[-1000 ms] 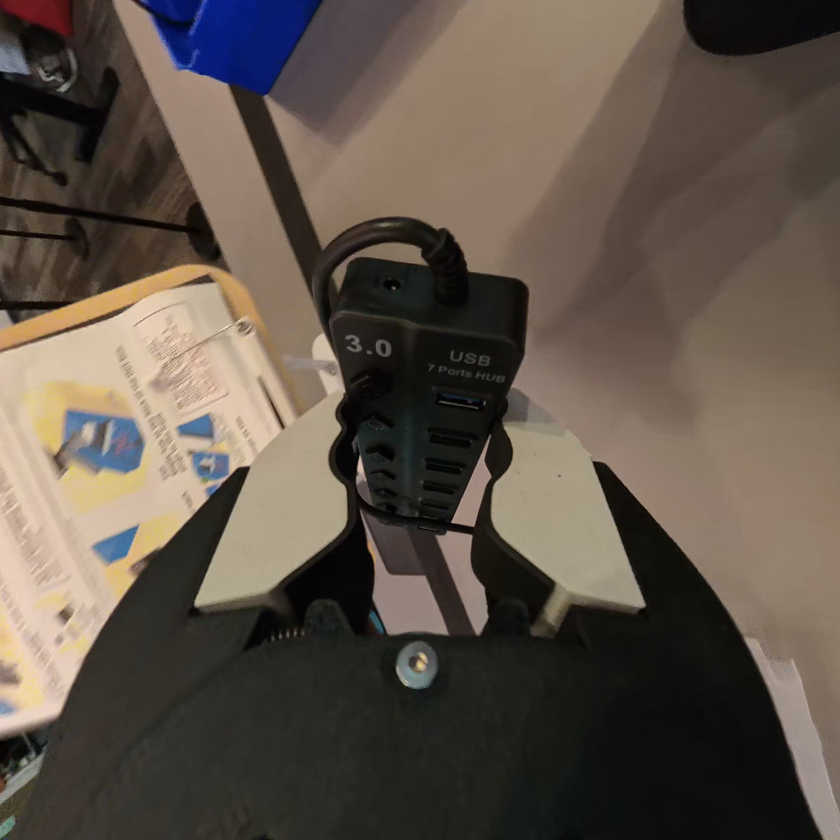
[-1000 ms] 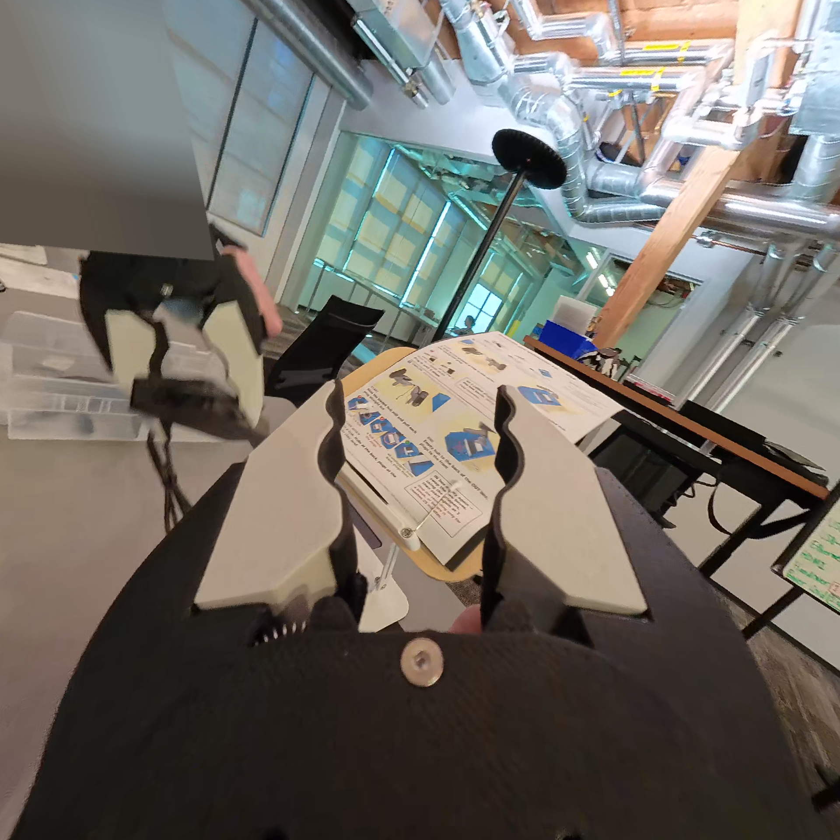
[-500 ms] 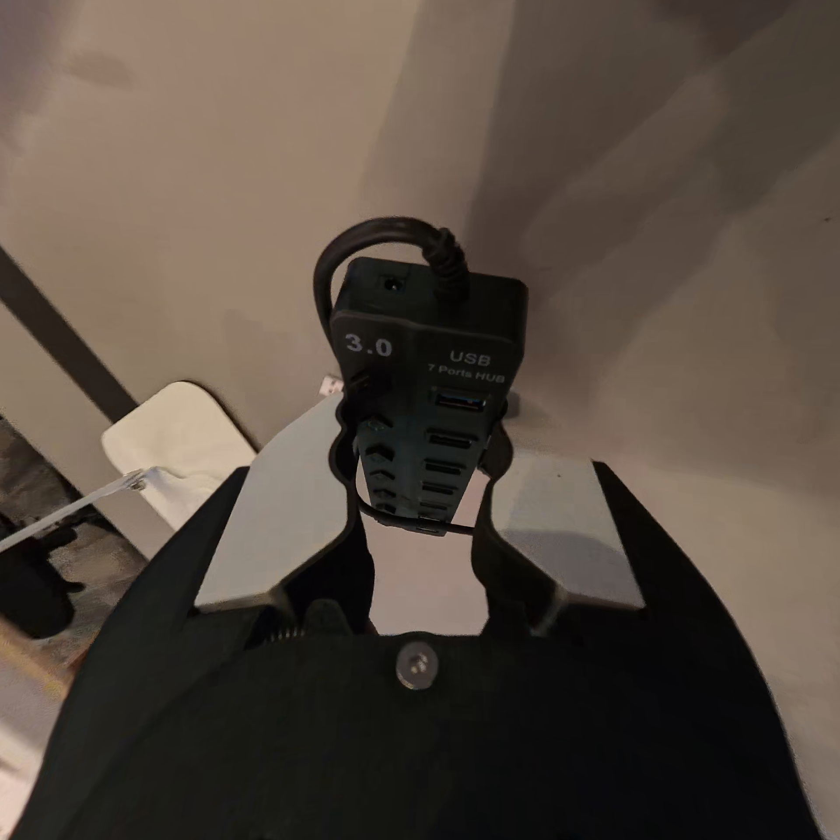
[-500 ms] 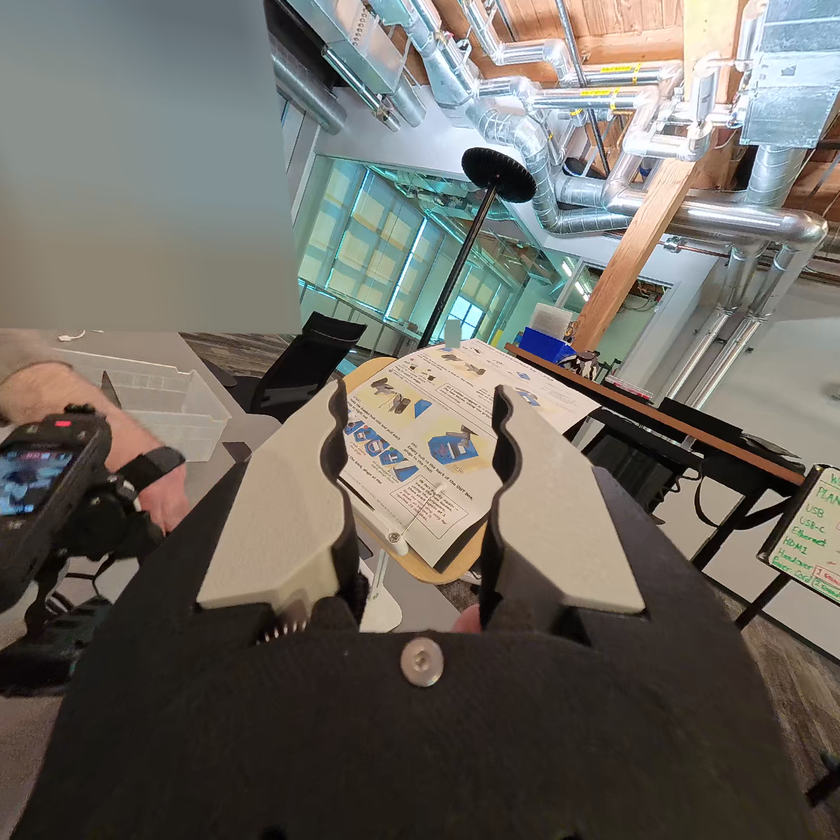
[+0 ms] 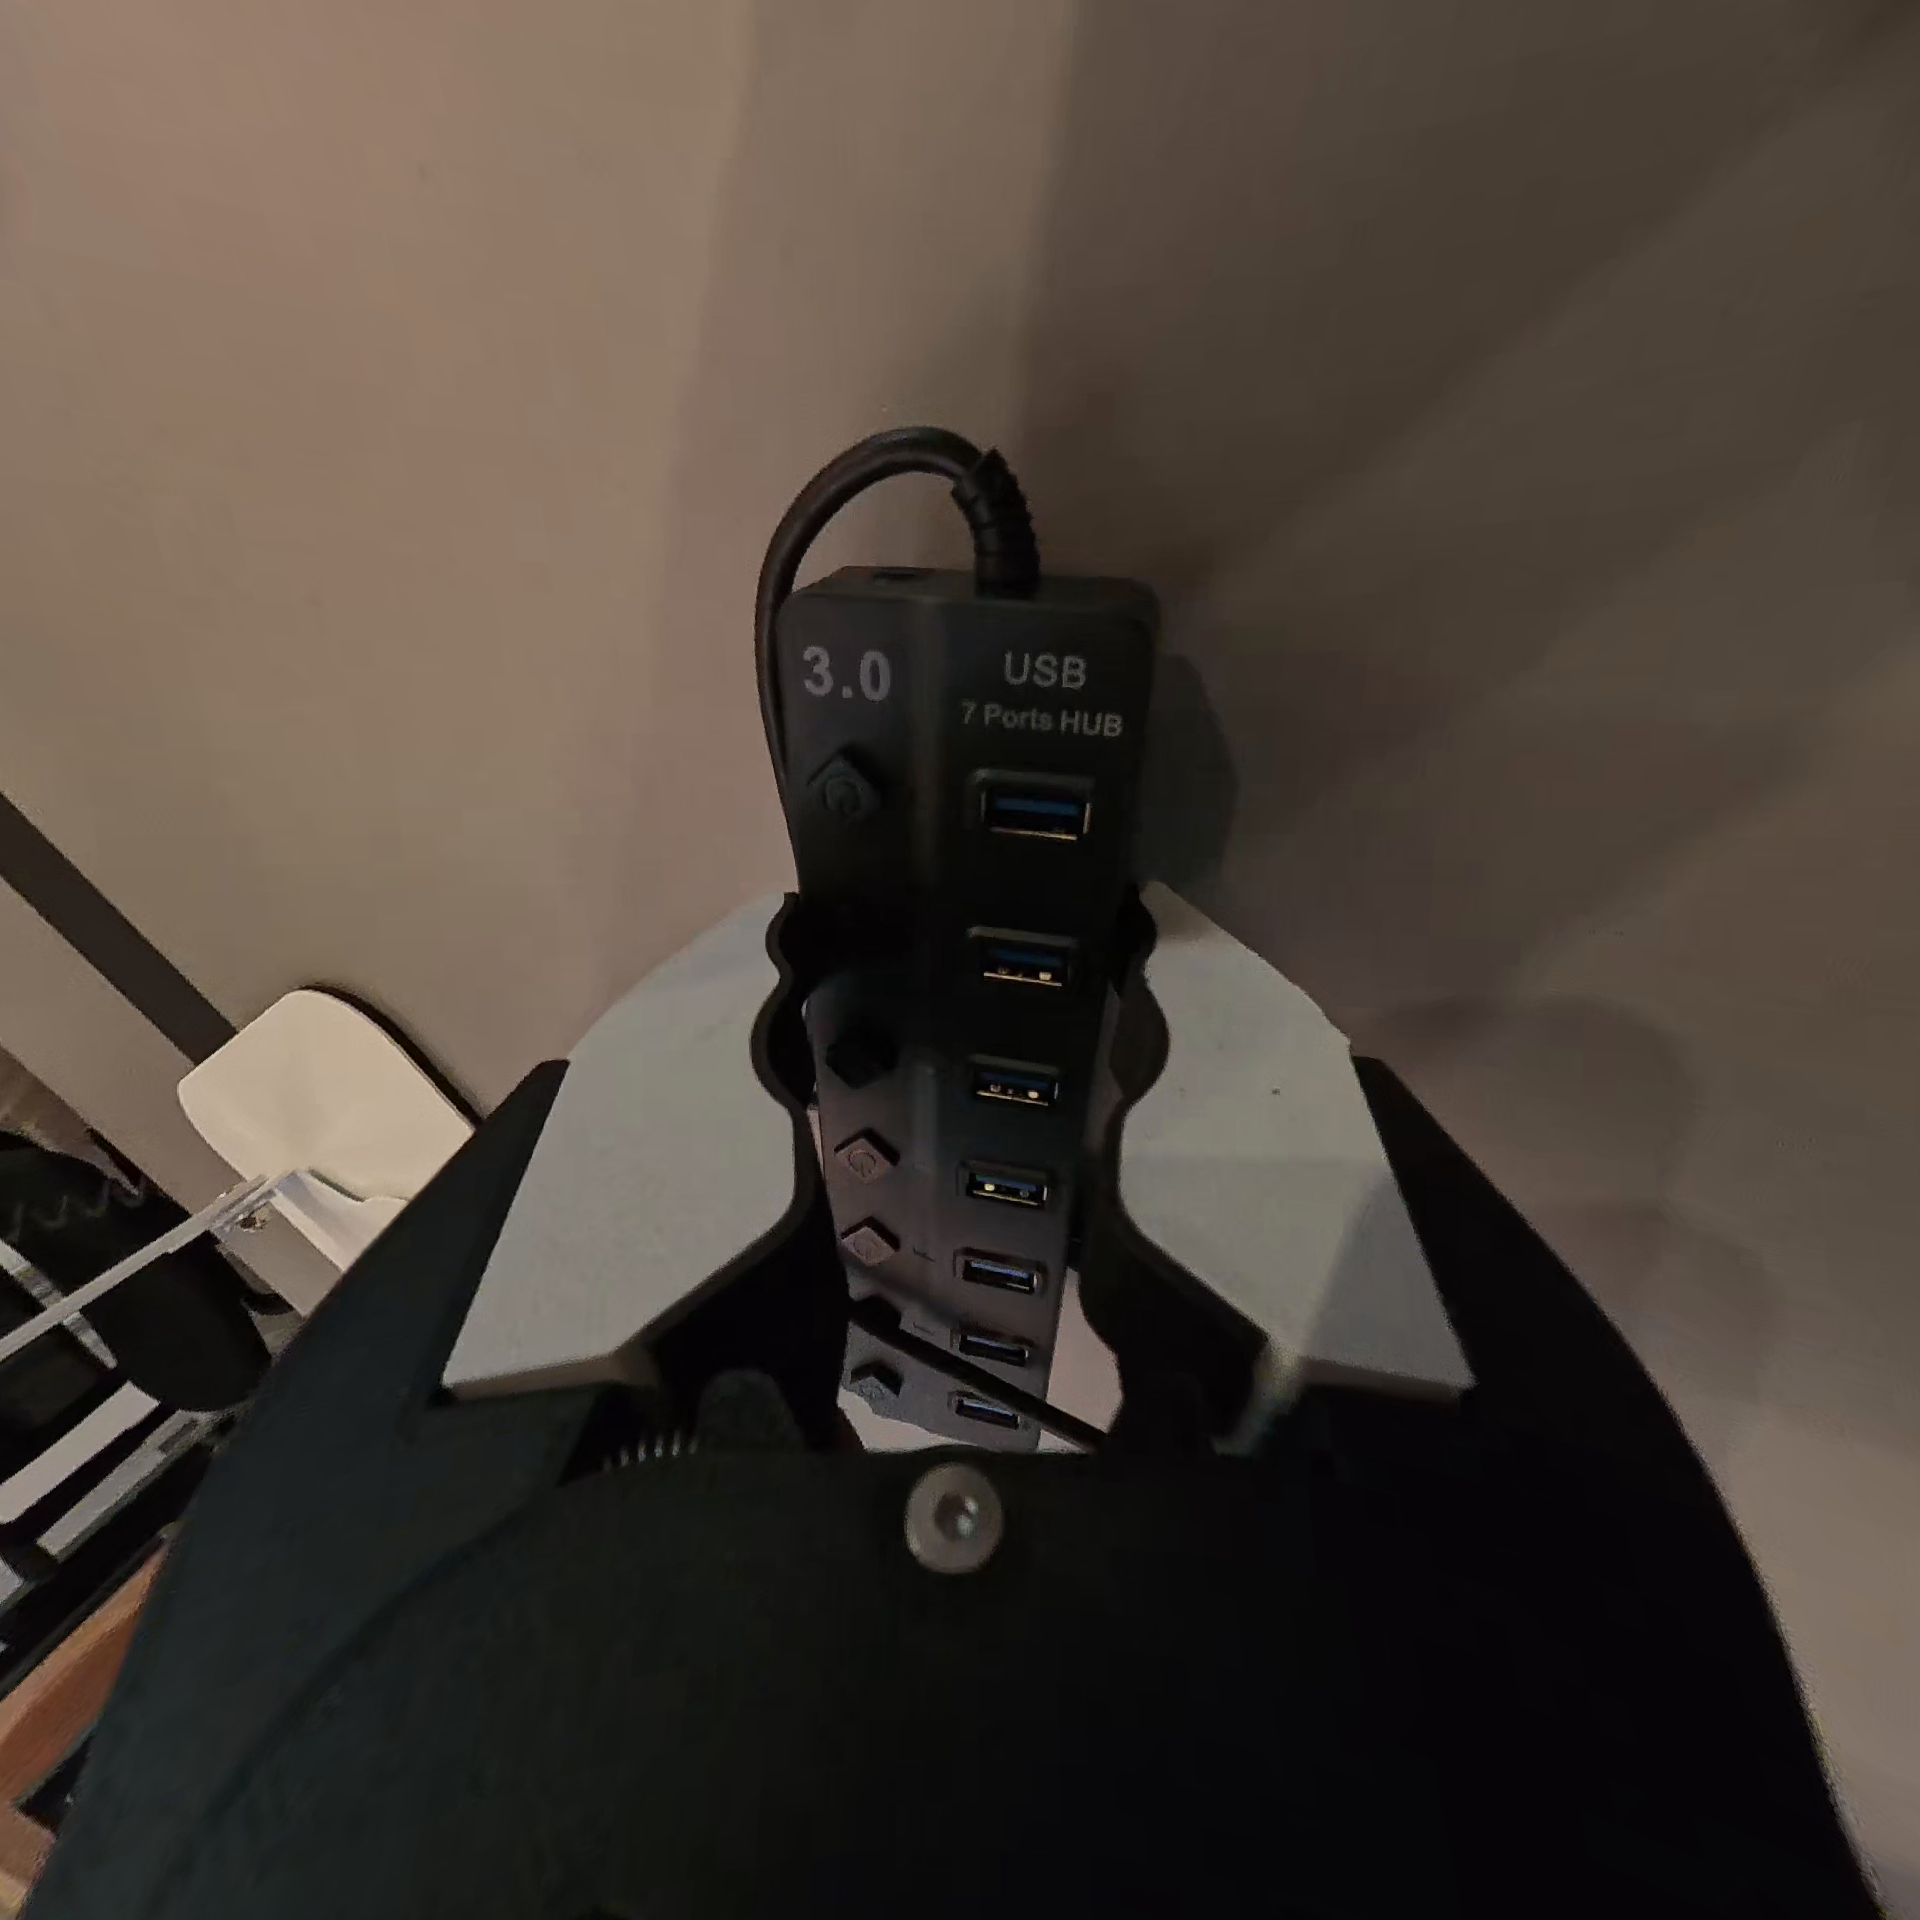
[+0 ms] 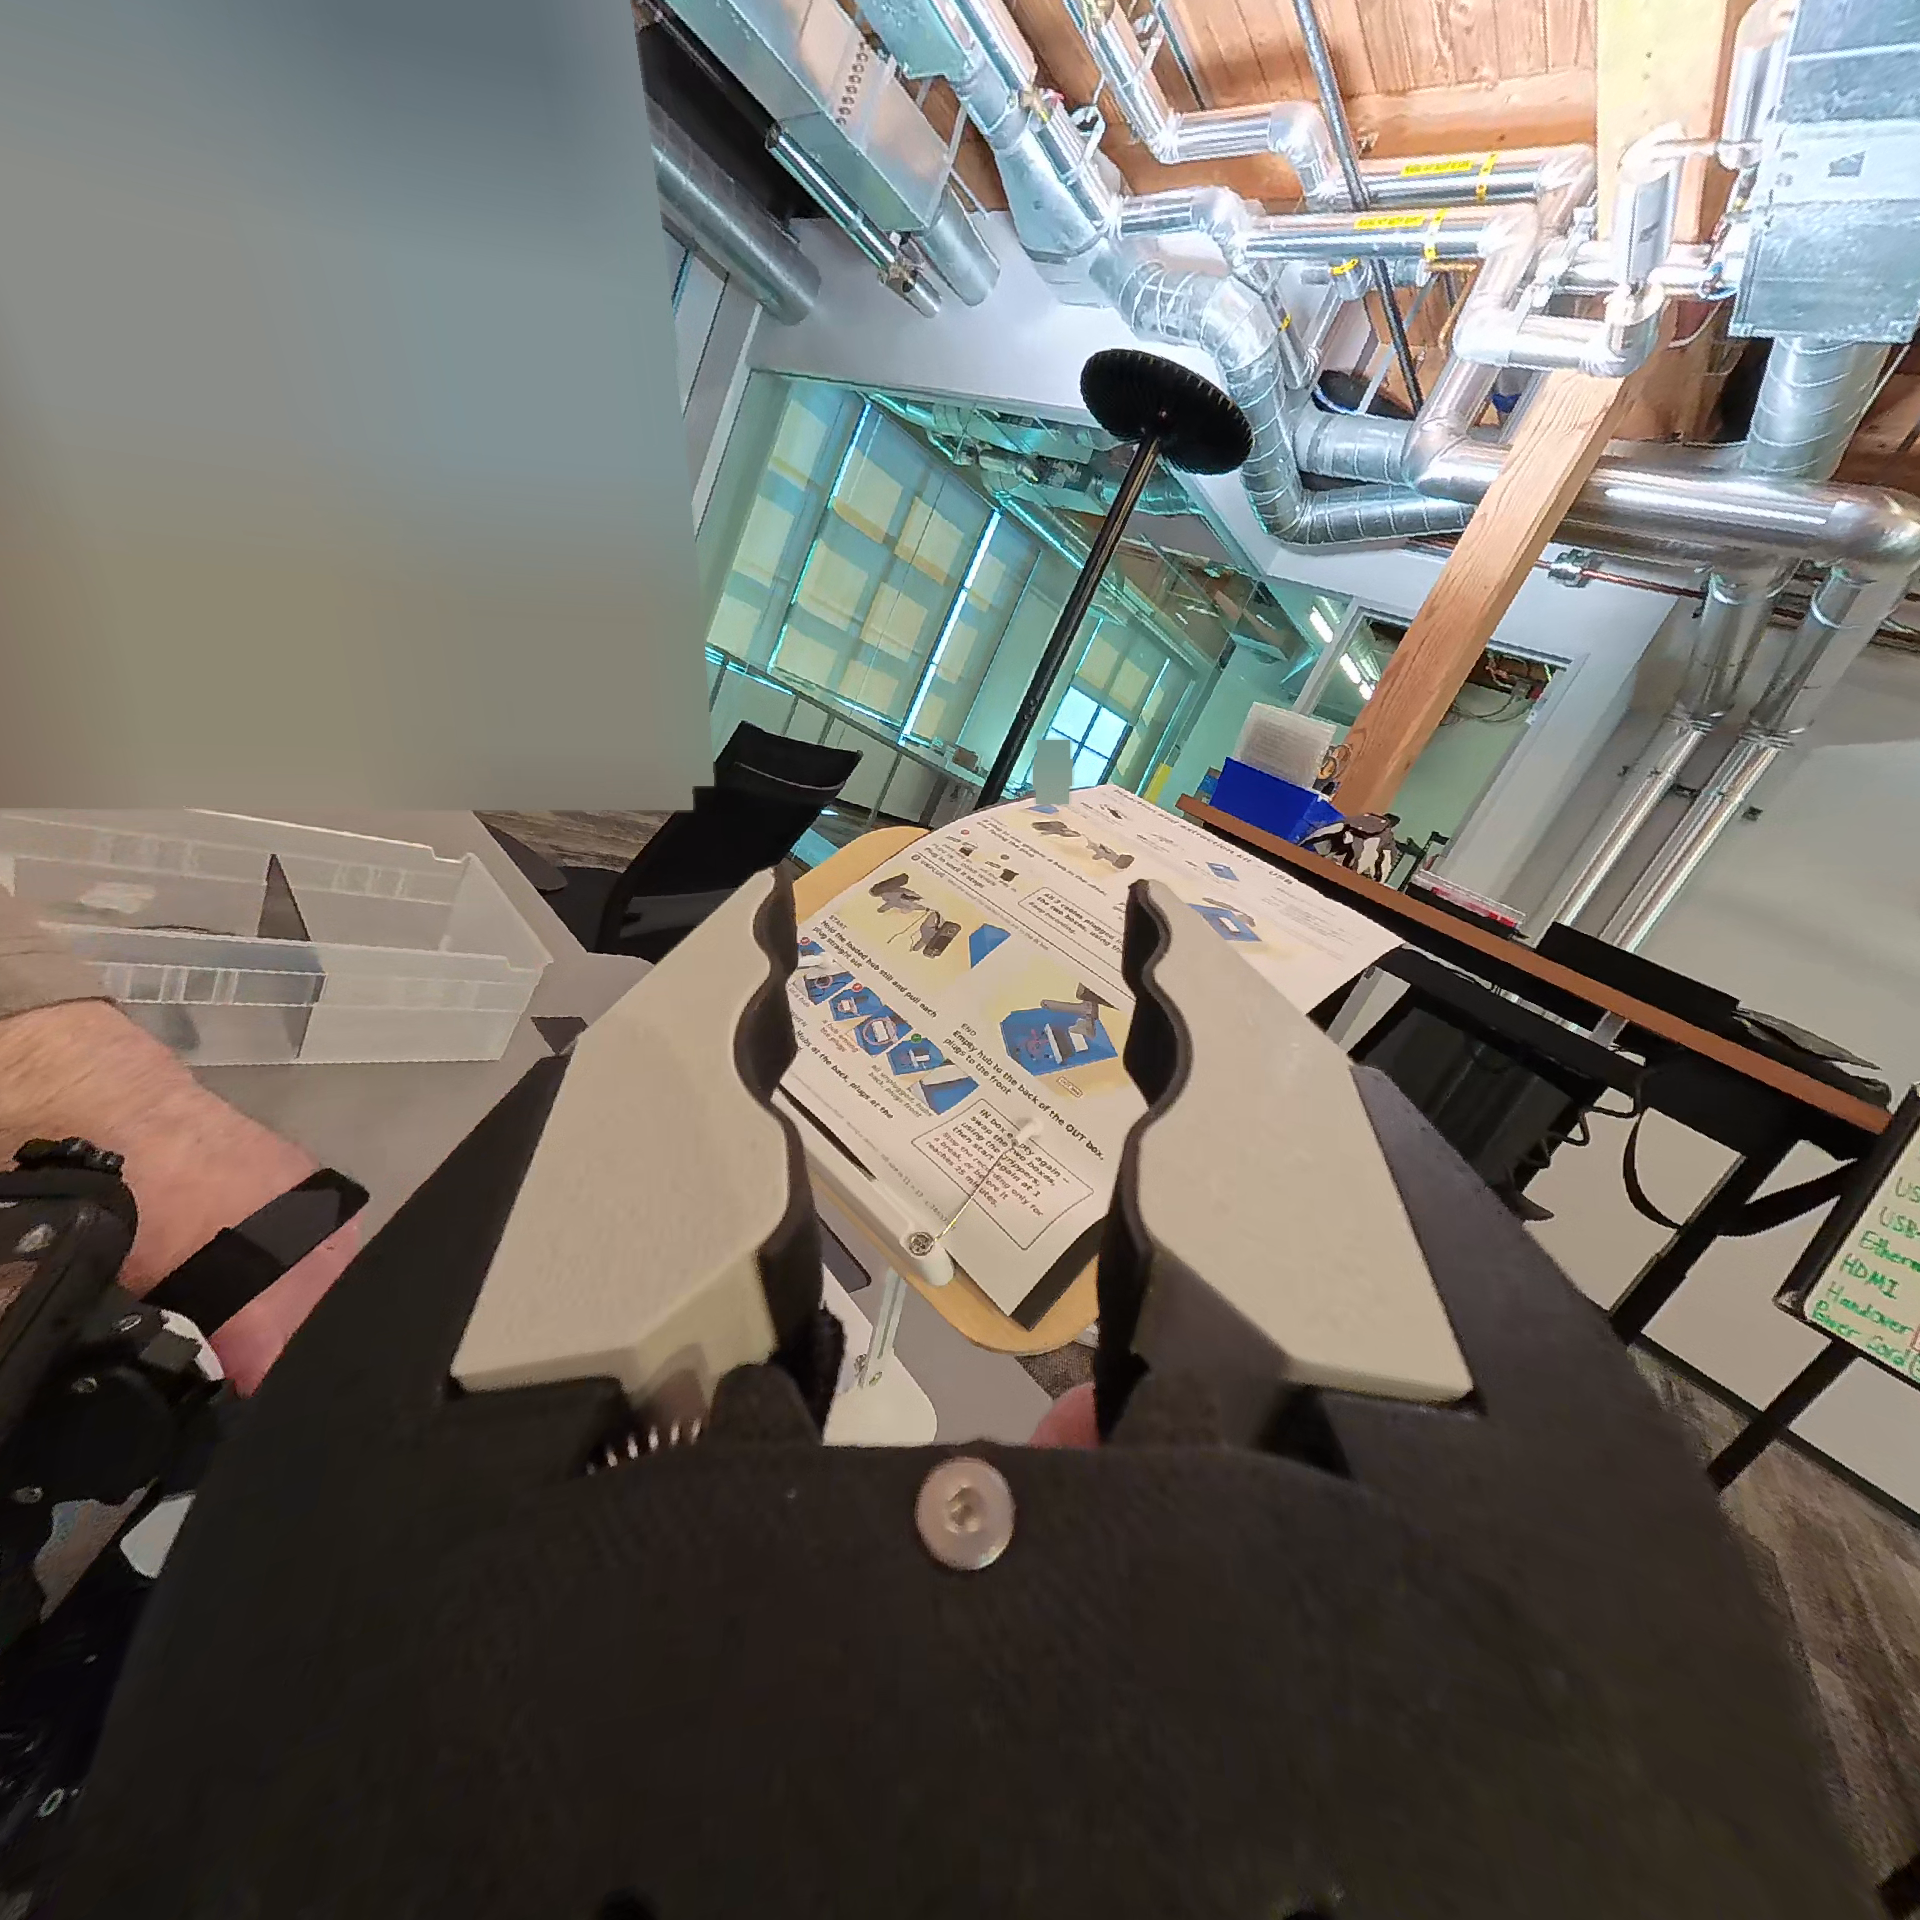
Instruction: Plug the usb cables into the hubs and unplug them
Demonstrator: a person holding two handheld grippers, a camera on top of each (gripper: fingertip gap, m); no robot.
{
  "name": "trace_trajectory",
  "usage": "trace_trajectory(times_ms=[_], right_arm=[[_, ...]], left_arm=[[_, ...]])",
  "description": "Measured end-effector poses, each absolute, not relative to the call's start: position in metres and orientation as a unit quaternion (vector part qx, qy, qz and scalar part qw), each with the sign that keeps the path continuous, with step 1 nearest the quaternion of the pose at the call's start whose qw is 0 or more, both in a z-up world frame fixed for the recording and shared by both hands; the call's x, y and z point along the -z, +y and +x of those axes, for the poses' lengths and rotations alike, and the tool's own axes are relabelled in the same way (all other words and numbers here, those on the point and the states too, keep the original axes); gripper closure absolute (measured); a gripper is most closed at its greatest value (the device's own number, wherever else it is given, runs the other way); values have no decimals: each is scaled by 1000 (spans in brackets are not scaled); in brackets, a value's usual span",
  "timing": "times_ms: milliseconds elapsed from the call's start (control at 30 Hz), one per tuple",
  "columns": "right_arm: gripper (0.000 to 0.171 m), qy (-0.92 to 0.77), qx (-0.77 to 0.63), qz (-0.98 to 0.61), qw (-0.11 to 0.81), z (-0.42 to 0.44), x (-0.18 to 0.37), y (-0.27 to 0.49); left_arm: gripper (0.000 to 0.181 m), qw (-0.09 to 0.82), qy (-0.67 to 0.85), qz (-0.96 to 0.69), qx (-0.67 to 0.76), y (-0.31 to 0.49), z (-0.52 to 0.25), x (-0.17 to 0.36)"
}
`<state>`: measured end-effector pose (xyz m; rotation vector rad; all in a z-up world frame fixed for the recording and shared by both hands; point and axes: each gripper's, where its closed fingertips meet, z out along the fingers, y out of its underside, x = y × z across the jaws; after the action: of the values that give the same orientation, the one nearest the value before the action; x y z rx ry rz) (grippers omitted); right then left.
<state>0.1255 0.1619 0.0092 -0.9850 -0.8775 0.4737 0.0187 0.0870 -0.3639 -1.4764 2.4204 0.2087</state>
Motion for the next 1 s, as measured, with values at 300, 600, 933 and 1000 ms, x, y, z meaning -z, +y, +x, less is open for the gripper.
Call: trace_trajectory(times_ms=[300,600,933,1000], right_arm=[[108,-405,-224,-455,761,124,-7,163],[108,-399,-236,-451,763,129,-8,163],[109,-416,-239,-453,752,115,-5,163],[109,-419,-237,-455,749,111,-4,163]], left_arm=[[109,115,837,-535,26,76,24,363],[115,276,741,-607,81,106,11,264],[136,301,536,-783,-93,118,-242,188],[136,274,487,-817,-142,113,-306,193]])
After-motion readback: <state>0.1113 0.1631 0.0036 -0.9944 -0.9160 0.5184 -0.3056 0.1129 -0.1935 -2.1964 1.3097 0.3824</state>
